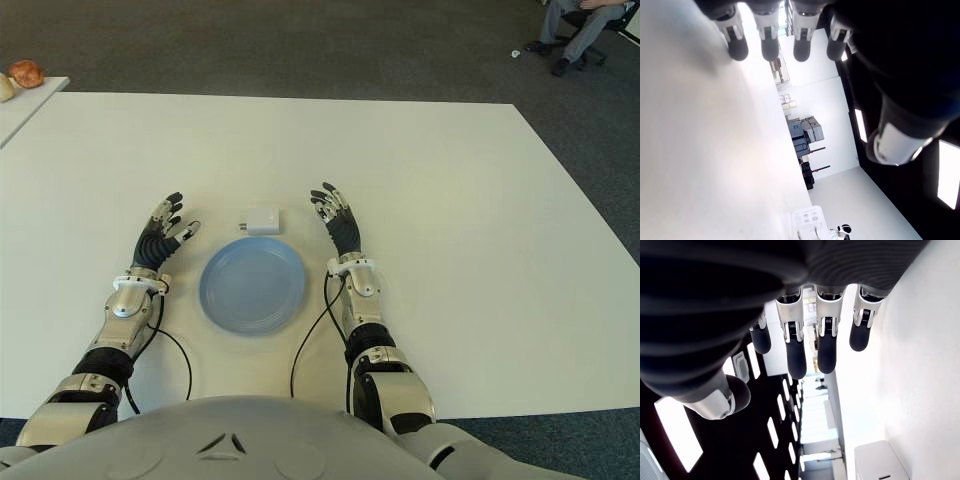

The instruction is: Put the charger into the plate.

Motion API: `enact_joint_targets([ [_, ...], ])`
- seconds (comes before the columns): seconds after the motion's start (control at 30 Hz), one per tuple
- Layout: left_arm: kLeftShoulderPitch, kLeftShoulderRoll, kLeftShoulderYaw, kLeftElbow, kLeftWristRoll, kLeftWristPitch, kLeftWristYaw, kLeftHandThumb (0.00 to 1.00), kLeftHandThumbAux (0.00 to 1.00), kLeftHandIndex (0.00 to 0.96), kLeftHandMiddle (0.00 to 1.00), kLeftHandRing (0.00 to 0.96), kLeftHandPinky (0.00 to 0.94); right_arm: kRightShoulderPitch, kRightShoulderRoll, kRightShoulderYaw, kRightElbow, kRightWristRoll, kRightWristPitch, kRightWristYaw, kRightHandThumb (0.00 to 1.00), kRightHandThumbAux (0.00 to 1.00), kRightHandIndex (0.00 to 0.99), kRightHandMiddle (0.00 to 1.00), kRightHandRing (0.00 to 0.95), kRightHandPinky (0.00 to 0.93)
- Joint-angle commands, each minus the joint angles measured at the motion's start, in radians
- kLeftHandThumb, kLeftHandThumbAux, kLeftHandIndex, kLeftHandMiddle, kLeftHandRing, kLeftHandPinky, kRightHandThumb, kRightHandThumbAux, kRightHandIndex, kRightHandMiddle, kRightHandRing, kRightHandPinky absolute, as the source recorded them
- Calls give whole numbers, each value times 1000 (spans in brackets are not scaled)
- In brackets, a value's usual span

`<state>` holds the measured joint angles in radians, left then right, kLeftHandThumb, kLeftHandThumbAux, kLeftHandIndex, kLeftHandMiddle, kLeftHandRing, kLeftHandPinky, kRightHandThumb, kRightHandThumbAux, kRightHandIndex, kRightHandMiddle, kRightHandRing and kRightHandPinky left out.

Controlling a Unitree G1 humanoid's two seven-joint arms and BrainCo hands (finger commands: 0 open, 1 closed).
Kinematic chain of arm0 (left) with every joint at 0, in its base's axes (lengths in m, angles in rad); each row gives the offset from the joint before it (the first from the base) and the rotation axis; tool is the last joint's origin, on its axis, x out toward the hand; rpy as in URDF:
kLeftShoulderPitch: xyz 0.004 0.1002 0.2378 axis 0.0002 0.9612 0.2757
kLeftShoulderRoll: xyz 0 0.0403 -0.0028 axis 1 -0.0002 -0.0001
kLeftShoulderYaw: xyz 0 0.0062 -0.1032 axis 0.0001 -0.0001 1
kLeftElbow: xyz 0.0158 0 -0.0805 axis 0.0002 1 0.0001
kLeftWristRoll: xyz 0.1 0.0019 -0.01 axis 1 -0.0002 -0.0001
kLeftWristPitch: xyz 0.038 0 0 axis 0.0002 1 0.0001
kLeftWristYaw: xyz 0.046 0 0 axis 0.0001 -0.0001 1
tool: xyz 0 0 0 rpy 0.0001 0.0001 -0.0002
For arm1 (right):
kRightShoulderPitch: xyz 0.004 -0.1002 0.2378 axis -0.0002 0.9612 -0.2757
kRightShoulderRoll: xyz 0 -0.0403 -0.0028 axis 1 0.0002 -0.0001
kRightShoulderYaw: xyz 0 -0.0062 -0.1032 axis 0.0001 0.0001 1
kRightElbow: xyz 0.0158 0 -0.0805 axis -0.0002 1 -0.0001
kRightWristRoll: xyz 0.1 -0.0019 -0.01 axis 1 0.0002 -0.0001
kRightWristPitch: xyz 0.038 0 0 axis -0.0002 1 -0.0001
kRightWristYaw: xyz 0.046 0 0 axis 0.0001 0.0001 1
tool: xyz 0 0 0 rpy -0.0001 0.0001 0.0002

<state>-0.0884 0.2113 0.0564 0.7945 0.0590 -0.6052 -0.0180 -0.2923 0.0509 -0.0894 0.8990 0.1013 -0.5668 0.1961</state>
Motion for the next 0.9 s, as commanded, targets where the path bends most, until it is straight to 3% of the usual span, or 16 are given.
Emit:
enact_joint_targets([
  [0.03, 68, -57, -30, 102, 21, 59, 9, 0, 632, 27, 43, 32, 27, 67, -8, -13, 87, 4, 75, 0, 0, 572, 124, 260, 211, 154],
  [0.63, 50, -85, -36, 120, 23, 56, 38, 7, 653, 30, 54, 47, 55, 44, -27, -38, 66, 21, 79, 6, 7, 595, 136, 277, 230, 197],
  [0.7, 48, -89, -35, 122, 22, 55, 41, 9, 656, 31, 55, 49, 58, 34, -34, -34, -8, 20, 126, -8, 8, 597, 136, 277, 232, 200],
  [0.83, 48, -92, -34, 119, 22, 56, 41, 10, 656, 30, 57, 53, 60, 48, -32, -14, -331, -8, 296, -92, 7, 619, 130, 271, 232, 208],
  [0.9, 47, -93, -36, 121, 24, 58, 41, 9, 655, 29, 57, 54, 60, 61, -25, -6, -429, -21, 345, -121, 7, 630, 128, 268, 232, 211],
])
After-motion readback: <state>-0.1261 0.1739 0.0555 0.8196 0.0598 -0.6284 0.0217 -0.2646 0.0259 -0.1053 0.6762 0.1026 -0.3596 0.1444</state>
